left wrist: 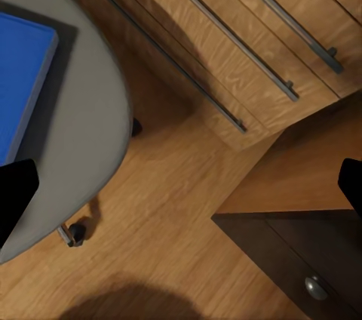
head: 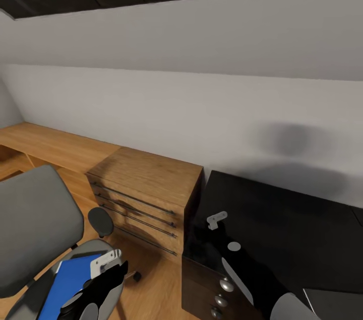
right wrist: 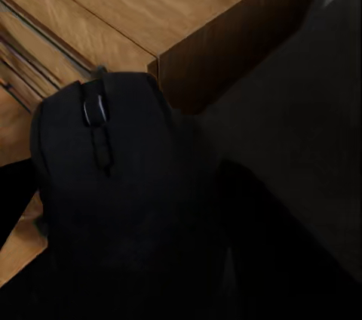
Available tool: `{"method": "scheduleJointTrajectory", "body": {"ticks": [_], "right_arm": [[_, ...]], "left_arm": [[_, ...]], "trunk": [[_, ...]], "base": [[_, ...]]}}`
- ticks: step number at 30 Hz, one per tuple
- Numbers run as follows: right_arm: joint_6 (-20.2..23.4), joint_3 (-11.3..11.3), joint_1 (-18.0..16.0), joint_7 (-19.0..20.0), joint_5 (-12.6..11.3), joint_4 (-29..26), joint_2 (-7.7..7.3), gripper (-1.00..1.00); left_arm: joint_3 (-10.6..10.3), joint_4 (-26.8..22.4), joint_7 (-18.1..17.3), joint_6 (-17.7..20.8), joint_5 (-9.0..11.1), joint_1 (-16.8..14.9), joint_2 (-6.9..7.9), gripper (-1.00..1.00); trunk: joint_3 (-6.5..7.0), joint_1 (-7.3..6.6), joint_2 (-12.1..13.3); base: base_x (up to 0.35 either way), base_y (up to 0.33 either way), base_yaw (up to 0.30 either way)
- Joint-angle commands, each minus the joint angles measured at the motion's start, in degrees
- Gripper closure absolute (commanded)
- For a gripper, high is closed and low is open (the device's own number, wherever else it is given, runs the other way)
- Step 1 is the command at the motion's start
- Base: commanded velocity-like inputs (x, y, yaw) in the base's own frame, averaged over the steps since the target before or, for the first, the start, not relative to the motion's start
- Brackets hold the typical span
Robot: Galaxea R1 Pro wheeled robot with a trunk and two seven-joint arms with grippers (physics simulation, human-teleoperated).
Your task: In the bedroom, organize the workspace by keeping the computer under the desk, ensuring the monitor is on the desk, placing the keyboard on the desk next to the monitor, placing the mouse on the desk next to the keyboard, moving the folder from the swivel chair onto the desk next to the mouse, stacking the notebook on top of the folder with the pen on top of the notebook, and positioning the swivel chair next to the desk.
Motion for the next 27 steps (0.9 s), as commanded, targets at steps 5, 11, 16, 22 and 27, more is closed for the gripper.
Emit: {"method": "scheduleJointTrajectory", "body": {"ticks": [5, 11, 16, 22, 27], "right_arm": [[0.8, 0.2, 0.6, -9.1, -1.0, -7.3, -0.22, 1.0], [3.3, -0.4, 3.6, -14.3, -2.5, -15.9, -0.48, 1.0], [4.2, -9.9, 4.6, -29.8, -20.8, -19.8, -0.69, 1.0], [4.0, -11.3, 5.4, -33.9, -25.9, -24.6, -3.11, 1.0], [3.7, -11.5, 6.3, -34.6, -26.5, -28.2, -3.84, 1.0]], "left_arm": [[-0.1, -0.1, 0.6, 0.0, 0.6, 0.0, 0.05, -1.0], [-0.1, -0.1, 0.6, 0.0, 0.6, 0.0, 0.05, -1.0], [-0.1, -0.1, 0.6, 0.0, 0.6, 0.0, 0.05, -1.0], [-0.1, -0.1, 0.6, 0.1, 0.7, 0.0, 0.05, -1.0], [-0.1, -0.1, 0.5, 0.2, 0.7, 0.0, 0.05, -1.0]], "trunk": [[0.84, -1.09, 2.0], [1.92, -2.41, 4.4], [2.82, -3.51, 6.4], [3.89, -4.83, 8.8], [4.79, -5.92, 10.8]], "base": [[-0.104, 0.0, 0.0], [-0.293, 0.0, 0.0], [-0.332, 0.0, 0.0], [-0.32, 0.0, 0.0], [-0.083, 0.0, 0.0]]}}
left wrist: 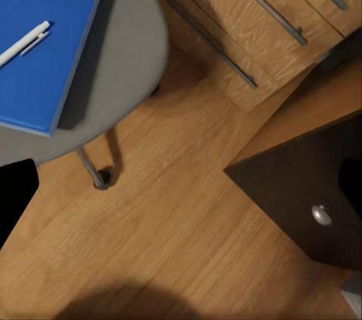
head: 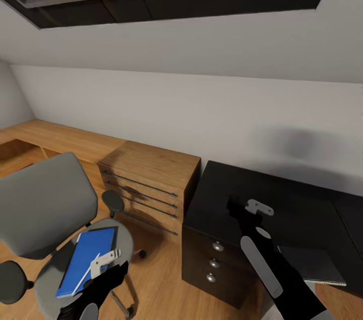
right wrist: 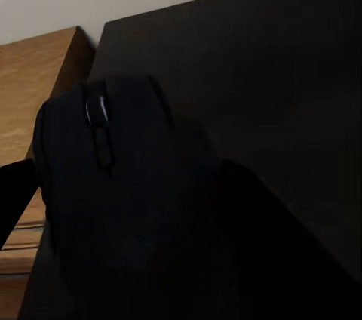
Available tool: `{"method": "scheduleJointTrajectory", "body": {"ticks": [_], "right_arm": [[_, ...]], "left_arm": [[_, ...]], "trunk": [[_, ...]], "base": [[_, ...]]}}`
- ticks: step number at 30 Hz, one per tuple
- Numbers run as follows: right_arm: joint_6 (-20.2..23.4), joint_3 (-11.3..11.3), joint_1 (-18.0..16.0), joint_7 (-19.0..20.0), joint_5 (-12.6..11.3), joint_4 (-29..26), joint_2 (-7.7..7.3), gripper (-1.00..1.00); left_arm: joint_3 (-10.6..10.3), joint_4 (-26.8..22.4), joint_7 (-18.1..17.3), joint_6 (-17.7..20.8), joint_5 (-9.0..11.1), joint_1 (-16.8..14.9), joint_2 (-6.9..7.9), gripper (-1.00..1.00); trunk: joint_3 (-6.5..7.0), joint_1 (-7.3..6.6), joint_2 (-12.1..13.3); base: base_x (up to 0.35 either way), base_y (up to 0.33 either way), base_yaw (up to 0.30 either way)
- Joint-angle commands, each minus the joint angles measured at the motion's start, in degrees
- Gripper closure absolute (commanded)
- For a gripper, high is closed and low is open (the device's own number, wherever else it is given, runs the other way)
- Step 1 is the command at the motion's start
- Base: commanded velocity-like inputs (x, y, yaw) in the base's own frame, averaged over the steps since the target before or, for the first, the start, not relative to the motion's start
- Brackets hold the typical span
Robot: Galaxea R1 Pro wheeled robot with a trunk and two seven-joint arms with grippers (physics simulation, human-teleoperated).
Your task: In the bedroom, organize the workspace by keeping the computer under the desk, ensuring the monitor is on the desk, placing the keyboard on the desk next to the monitor, placing the mouse on the desk next to the keyboard, moving the folder from the swivel chair onto the desk next to the mouse, stacking the notebook on top of the folder with the pen on top of the notebook, and positioning the swivel chair next to the desk.
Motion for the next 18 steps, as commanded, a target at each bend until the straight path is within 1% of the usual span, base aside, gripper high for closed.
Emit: {"method": "scheduleJointTrajectory", "body": {"ticks": [1, 6, 13, 15, 18], "right_arm": [[0.1, 0.1, 0.1, -0.4, -0.4, -0.2, -0.07, 1.0], [0.1, 0.0, 0.4, -0.6, -0.3, -0.3, -0.1, 1.0], [-0.1, -0.2, 0.4, -1.0, -0.4, -0.3, -0.18, 1.0], [-0.8, -0.2, 0.4, -2.2, -0.4, -0.3, -0.14, 1.0], [-1.8, 0.0, 0.4, -5.9, -0.3, -0.5, -0.08, 1.0]], "left_arm": [[-0.1, -0.1, 0.6, 0.0, 0.6, 0.0, 0.05, -1.0], [-0.1, -0.1, 0.6, 0.1, 0.6, 0.0, 0.05, -1.0], [-0.1, -0.1, 0.6, 0.0, 0.6, 0.0, 0.05, -1.0], [-0.2, -0.1, 0.6, 0.0, 0.6, 0.0, 0.05, -1.0], [-0.2, -0.1, 0.6, 0.0, 0.6, 0.0, 0.05, -1.0]], "trunk": [[0.11, -0.21, 0.4], [1.04, -1.31, 2.4], [2.33, -2.84, 5.2], [2.69, -3.28, 6.0], [2.69, -3.28, 6.0]], "base": [[-0.006, 0.0, 0.0], [-0.001, 0.0, -0.05], [0.0, 0.0, -0.221], [0.0, 0.0, -0.172], [0.0, 0.0, -0.054]]}}
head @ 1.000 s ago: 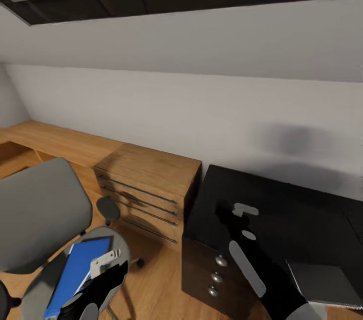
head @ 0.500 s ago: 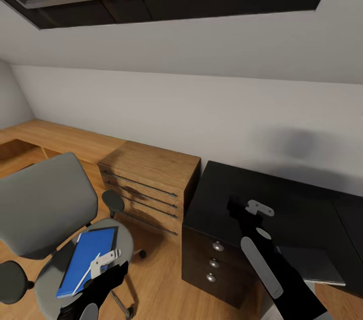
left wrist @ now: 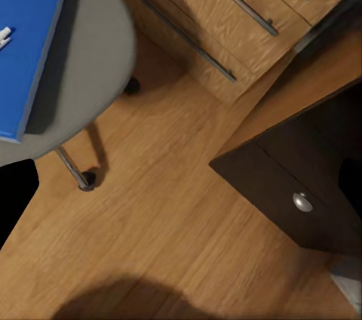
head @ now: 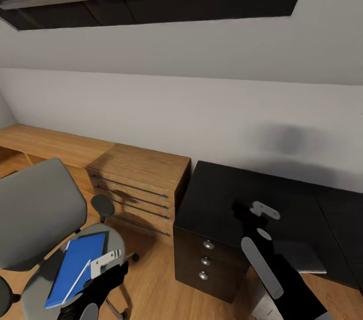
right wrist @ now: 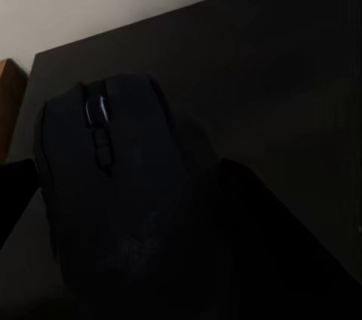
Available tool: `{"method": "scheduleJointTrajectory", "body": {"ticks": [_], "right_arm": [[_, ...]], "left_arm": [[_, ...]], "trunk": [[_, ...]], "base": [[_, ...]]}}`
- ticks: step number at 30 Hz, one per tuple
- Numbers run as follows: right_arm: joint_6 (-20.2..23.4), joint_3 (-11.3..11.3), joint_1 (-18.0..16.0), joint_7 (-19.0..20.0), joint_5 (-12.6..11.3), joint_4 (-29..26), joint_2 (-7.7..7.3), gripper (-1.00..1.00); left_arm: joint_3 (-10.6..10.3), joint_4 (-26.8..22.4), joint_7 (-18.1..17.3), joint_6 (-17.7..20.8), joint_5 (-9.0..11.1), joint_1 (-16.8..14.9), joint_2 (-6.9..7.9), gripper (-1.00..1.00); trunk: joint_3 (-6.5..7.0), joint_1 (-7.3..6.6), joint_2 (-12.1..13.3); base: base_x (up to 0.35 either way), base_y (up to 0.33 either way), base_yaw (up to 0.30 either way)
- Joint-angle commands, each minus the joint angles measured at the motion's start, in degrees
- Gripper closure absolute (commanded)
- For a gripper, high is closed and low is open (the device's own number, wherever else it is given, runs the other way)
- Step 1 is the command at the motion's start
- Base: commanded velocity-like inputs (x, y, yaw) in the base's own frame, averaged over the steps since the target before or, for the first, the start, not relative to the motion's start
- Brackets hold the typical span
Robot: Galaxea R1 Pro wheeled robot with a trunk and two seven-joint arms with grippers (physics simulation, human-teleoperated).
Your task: In the bedroom, organize the workspace by keeping the computer under the desk, ensuring the monitor is on the desk, placing the keyboard on the desk next to the monitor, placing the mouse on the desk next to the keyboard, moving the folder from the swivel chair onto the desk next to the mouse, stacking the notebook on top of the folder with the pen on top of the notebook, and positioning the swivel chair next to the desk.
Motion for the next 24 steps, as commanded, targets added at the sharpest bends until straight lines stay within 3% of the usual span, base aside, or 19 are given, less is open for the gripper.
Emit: {"method": "scheduleJointTrajectory", "body": {"ticks": [1, 3, 4, 6, 18, 24], "right_arm": [[0.0, 0.1, -0.1, -0.8, -0.3, -0.1, -0.07, 1.0], [0.0, 0.1, -0.1, -1.2, -0.3, -0.1, -0.07, 1.0], [-0.1, 0.2, 0.0, -1.6, -0.2, 0.0, 0.03, 1.0], [-0.2, 0.1, 0.0, -1.6, -0.2, 0.2, -0.04, 1.0], [-0.3, 0.1, 0.0, -1.3, -0.2, 1.9, -0.08, 1.0], [-3.1, 0.0, 0.0, -1.2, -0.2, 3.4, -0.07, 1.0]], "left_arm": [[-0.1, -0.1, 0.6, 0.1, 0.6, 0.0, 0.05, -1.0], [-0.1, -0.1, 0.6, 0.1, 0.6, 0.0, 0.05, -1.0], [-2.2, -0.1, 0.5, 0.0, 0.4, 0.0, 0.17, -1.0], [-2.6, -0.1, 0.5, 0.0, 0.4, 0.0, 0.22, -1.0], [-2.8, -0.6, 0.5, -0.1, 0.3, 0.0, 0.4, -1.0], [-2.7, -0.6, 0.5, -0.1, 0.3, 0.0, 0.4, -1.0]], "trunk": [[-0.08, 0.02, -0.1], [-0.08, 0.02, -0.1], [-0.07, 0.02, -0.1], [-0.04, 0.02, -0.1], [0.23, 0.02, -0.1], [0.26, 0.02, -0.1]], "base": [[0.0, 0.0, -0.014], [0.0, 0.0, -0.009], [-0.122, 0.0, -0.029], [-0.258, 0.0, -0.157], [-0.31, -0.018, -0.251], [-0.202, -0.149, -0.26]]}}
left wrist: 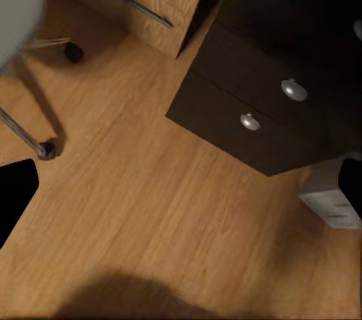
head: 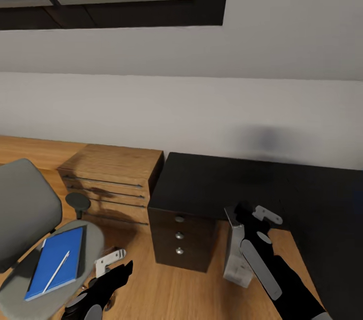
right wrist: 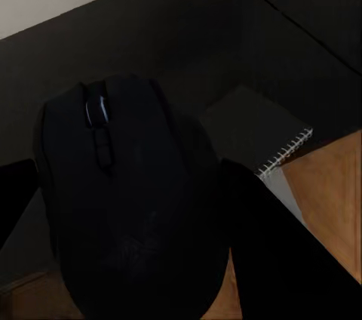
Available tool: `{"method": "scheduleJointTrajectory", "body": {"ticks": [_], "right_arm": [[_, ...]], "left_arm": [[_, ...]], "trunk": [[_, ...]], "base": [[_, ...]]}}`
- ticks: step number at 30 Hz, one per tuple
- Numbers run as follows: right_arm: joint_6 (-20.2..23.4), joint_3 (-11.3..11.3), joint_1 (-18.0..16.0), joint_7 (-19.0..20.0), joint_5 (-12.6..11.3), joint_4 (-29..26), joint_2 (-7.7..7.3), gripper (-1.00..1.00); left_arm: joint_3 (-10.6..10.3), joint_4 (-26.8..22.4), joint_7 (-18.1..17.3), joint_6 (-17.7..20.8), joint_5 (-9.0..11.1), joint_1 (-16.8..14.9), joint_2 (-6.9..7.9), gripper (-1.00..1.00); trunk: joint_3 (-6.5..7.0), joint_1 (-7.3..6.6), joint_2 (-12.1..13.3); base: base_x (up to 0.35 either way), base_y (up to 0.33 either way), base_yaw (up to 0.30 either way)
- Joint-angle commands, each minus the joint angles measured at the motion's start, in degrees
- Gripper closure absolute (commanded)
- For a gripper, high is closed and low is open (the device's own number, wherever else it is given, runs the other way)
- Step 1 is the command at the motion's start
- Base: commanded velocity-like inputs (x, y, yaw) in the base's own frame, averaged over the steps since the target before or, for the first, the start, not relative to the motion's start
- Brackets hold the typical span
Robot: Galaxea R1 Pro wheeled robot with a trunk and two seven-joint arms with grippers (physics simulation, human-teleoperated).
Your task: In the bedroom, organize the workspace by keeping the computer under the desk, ensuring the monitor is on the desk, placing the keyboard on the desk next to the monitor, placing the mouse on the desk next to the keyboard, moving the folder from the swivel chair onto the desk next to the mouse, stacking the notebook on top of the folder with the pen on top of the notebook, and positioning the swivel chair next to the desk.
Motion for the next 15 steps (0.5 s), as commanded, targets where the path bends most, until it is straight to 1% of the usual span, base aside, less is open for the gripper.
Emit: {"method": "scheduleJointTrajectory", "body": {"ticks": [1, 6, 9, 10, 13, 15], "right_arm": [[-0.3, 0.1, -0.1, -0.3, -0.3, 0.6, 0.0, 1.0], [-1.5, 0.0, -0.1, -0.3, -0.3, 3.1, 0.11, 1.0], [-2.2, 0.0, -0.1, -0.3, -0.3, 3.3, 0.11, 1.0], [-3.3, -0.1, -0.1, -0.3, -0.3, 3.5, 0.09, 1.0], [-4.5, -0.1, -0.1, -0.3, -0.3, 4.2, 0.03, 1.0], [-4.9, 0.0, -0.1, -0.3, -0.3, 4.8, 0.0, 1.0]], "left_arm": [[-0.1, -0.1, 0.6, 0.1, 0.6, 0.0, 0.07, -1.0], [0.0, -0.1, 0.6, 0.1, 0.6, 0.0, 0.06, -1.0], [0.0, -0.1, 0.6, 0.1, 0.6, 0.0, 0.05, -1.0], [0.0, -0.1, 0.6, 0.1, 0.6, 0.0, 0.05, -1.0], [-0.1, -0.1, 0.6, 0.1, 0.6, 0.0, 0.05, -1.0], [-0.1, -0.1, 0.6, 0.2, 0.6, 0.0, 0.05, -1.0]], "trunk": [[-0.08, 0.01, -0.1], [-0.08, 0.01, -0.1], [-0.08, 0.01, -0.1], [-0.08, 0.01, -0.1], [-0.08, 0.01, -0.1], [-0.08, 0.01, -0.1]], "base": [[-0.17, -0.153, -0.263], [-0.155, -0.142, -0.265], [-0.146, -0.136, -0.266], [-0.146, -0.136, -0.266], [-0.147, -0.13, -0.266], [-0.212, -0.042, -0.211]]}}
